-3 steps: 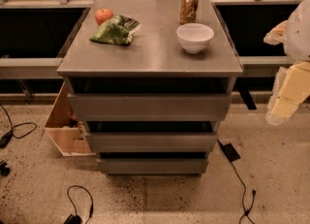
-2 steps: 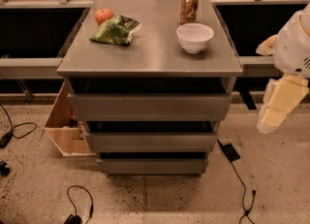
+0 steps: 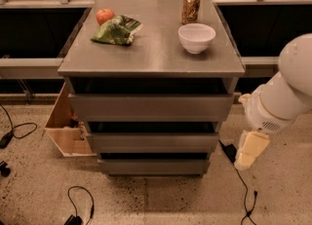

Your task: Open bottom drawer

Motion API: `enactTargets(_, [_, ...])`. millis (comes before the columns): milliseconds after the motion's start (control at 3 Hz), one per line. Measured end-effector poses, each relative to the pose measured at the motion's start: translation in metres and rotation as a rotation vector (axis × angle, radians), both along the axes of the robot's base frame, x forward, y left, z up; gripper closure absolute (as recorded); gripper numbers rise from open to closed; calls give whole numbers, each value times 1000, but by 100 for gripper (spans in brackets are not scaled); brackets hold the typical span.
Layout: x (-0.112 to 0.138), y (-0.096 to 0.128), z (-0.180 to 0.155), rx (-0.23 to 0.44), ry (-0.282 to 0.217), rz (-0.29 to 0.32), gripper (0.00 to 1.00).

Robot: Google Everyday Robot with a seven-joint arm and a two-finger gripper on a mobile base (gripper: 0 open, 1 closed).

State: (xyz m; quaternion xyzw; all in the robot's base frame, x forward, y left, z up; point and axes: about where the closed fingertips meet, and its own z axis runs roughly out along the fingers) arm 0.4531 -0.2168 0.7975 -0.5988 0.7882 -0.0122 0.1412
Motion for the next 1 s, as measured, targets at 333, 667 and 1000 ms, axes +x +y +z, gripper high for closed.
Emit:
enactTargets(333, [22,-3,-71,-6,-14,-6,0])
enactTargets(667, [35,-4,-120,-1,-25,-25,0])
enactTargets(1000, [39,-3,-123,3,-38,-28,0])
